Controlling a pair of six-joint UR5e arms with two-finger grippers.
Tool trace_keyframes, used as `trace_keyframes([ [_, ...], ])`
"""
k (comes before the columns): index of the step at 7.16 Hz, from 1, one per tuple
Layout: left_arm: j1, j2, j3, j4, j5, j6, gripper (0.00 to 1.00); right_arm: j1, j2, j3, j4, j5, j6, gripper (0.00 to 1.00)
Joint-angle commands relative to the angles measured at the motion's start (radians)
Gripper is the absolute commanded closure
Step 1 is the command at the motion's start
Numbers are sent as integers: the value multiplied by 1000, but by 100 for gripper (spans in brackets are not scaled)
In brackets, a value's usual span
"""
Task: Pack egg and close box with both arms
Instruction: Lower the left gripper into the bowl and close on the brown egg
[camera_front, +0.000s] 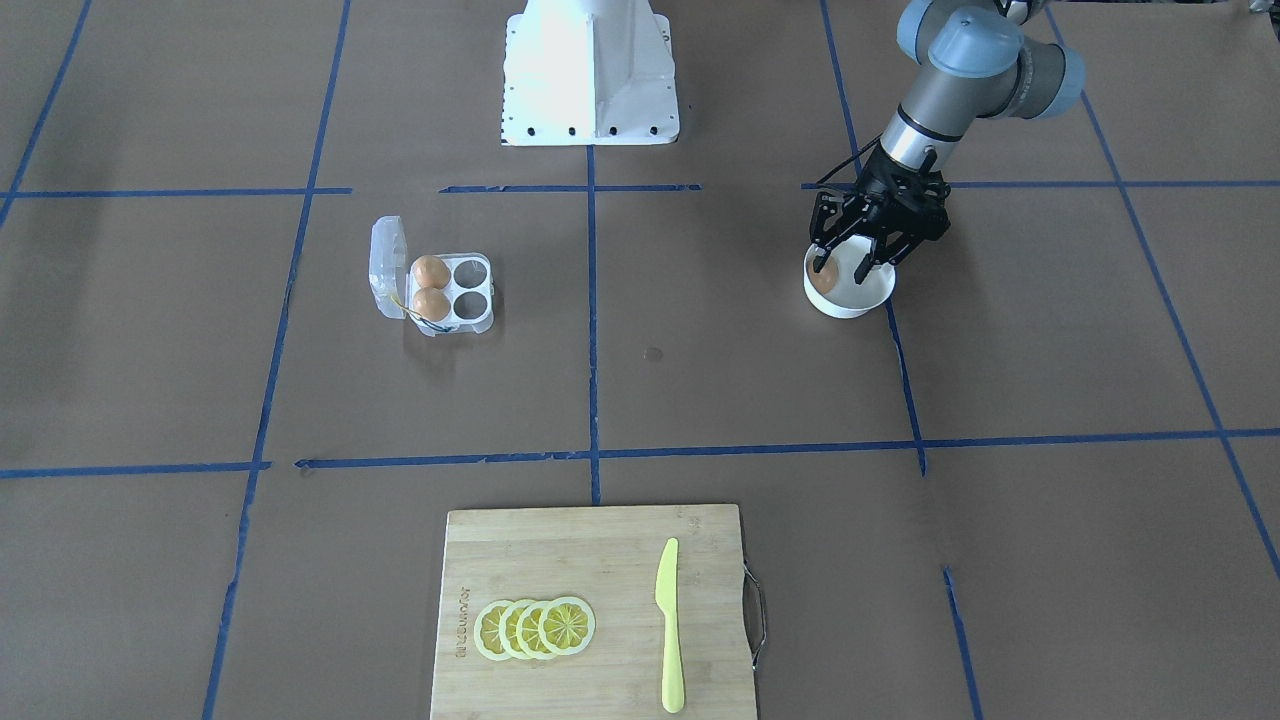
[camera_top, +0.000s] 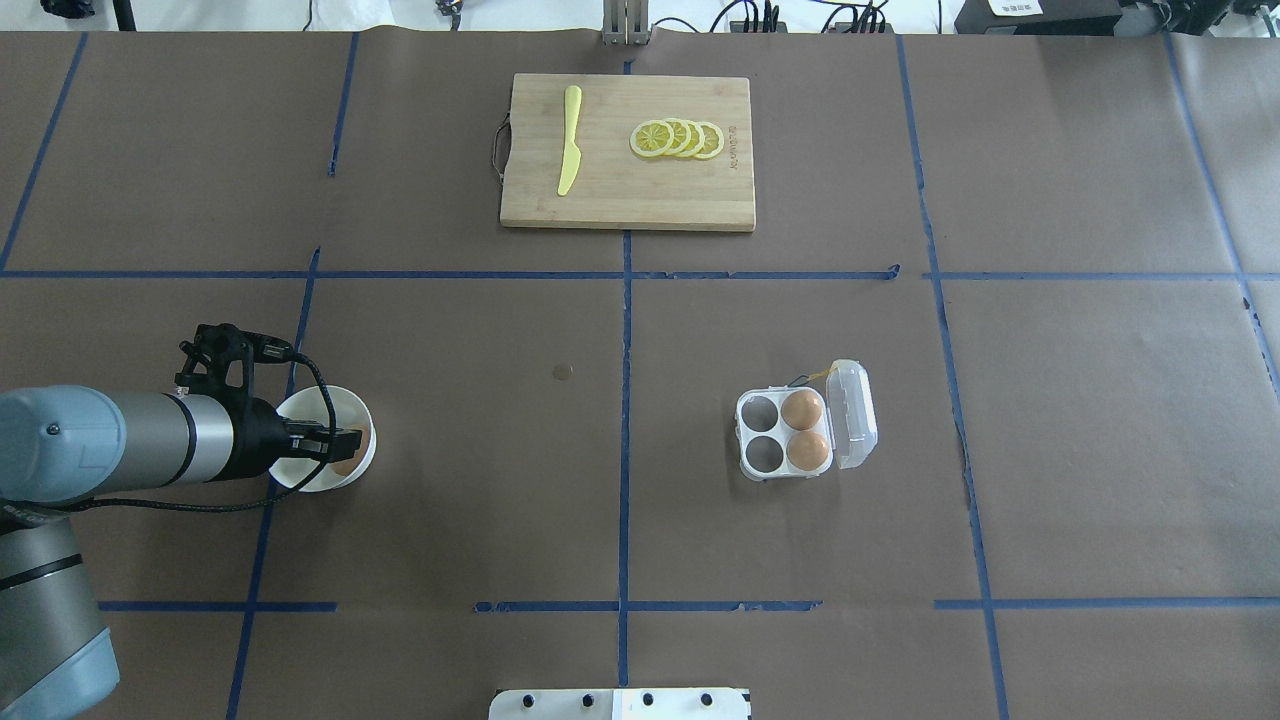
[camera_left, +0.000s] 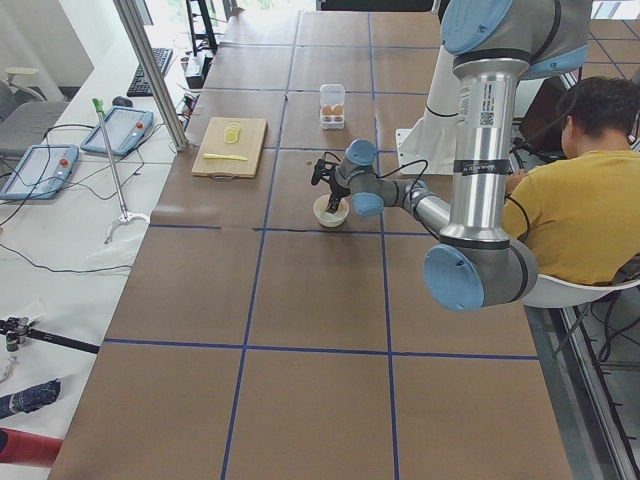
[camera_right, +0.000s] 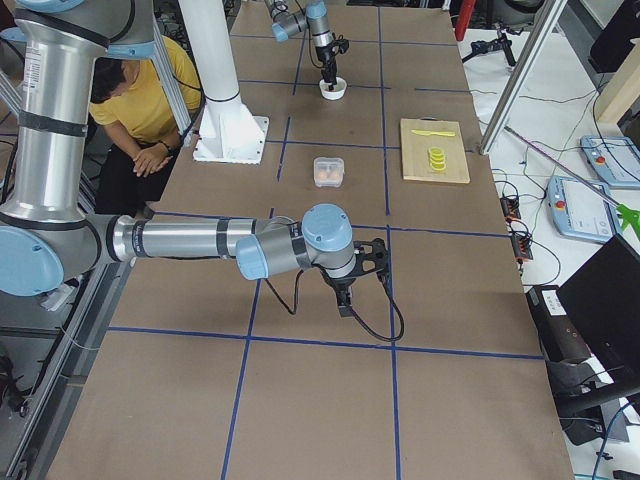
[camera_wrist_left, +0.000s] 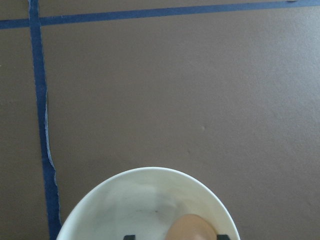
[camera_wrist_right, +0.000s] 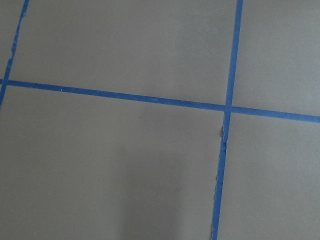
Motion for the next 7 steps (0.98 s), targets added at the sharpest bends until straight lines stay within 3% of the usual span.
trace_keyframes([
  [1, 3, -1, 5, 0, 0, 2, 38, 0, -1, 0, 0, 0, -1, 0],
  [7, 9, -27, 36, 0, 0, 2, 38, 0, 0, -6, 0, 0, -1, 0],
])
